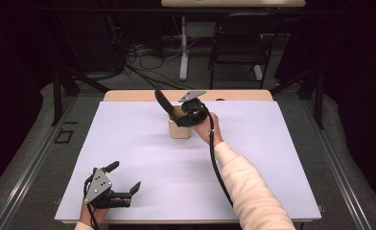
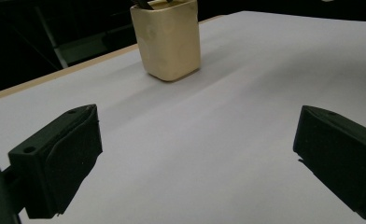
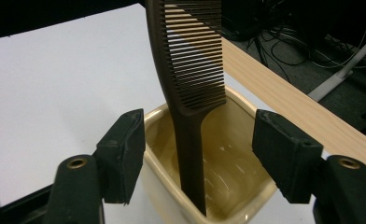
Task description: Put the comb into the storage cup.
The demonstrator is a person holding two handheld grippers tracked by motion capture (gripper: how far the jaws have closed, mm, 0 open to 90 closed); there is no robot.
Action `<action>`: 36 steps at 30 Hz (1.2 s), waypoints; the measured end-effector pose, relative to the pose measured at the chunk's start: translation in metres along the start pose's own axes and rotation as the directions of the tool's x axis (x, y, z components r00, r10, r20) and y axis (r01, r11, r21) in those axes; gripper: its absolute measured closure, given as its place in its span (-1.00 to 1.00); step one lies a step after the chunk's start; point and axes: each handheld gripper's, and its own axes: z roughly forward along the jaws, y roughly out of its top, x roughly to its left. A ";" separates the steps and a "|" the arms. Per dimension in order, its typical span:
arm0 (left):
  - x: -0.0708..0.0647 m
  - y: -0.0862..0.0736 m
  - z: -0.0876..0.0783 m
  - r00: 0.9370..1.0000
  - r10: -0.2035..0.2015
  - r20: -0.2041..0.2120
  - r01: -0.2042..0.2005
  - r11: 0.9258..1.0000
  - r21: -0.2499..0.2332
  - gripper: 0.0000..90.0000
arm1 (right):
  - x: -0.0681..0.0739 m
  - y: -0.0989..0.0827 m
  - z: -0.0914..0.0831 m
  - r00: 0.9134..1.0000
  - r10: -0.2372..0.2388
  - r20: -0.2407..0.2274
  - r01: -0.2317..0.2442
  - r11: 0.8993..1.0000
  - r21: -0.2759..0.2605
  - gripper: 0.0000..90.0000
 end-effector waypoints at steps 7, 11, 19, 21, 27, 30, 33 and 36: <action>0.000 0.001 0.001 1.000 0.008 0.002 -0.008 1.000 0.003 -0.98 | -0.002 0.000 -0.020 0.999 0.031 -0.036 -0.032 0.999 -0.022 -0.49; 0.000 0.000 0.000 1.000 0.006 -0.005 -0.006 1.000 0.004 -0.98 | -0.001 -0.002 -0.027 0.998 0.030 -0.063 -0.030 1.000 -0.002 -0.64; 0.000 0.000 0.001 1.000 0.005 -0.003 -0.005 1.000 0.004 -0.98 | 0.000 -0.007 -0.041 0.994 0.035 -0.099 -0.034 0.999 0.012 -0.76; 0.000 0.001 0.000 1.000 0.004 -0.003 -0.004 1.000 0.003 -0.98 | 0.001 -0.008 -0.044 0.993 0.039 -0.108 -0.037 0.999 0.019 -0.81; 0.000 0.000 0.000 1.000 0.001 -0.001 -0.001 1.000 0.000 -0.98 | 0.004 -0.012 -0.056 0.992 0.029 -0.122 -0.026 0.999 0.024 -0.89; 0.000 0.001 0.000 1.000 0.005 -0.001 -0.005 1.000 0.001 -0.98 | 0.006 -0.015 -0.062 0.991 0.032 -0.127 -0.029 0.999 0.025 -0.92; 0.000 0.000 0.000 1.000 0.004 -0.002 -0.004 1.000 0.003 -0.98 | 0.006 -0.017 -0.067 0.991 0.030 -0.134 -0.026 0.999 0.028 -0.94; 0.000 0.000 0.000 1.000 0.003 -0.003 -0.003 1.000 0.003 -0.98 | 0.007 -0.020 -0.073 0.990 0.032 -0.140 -0.029 0.999 0.022 -0.95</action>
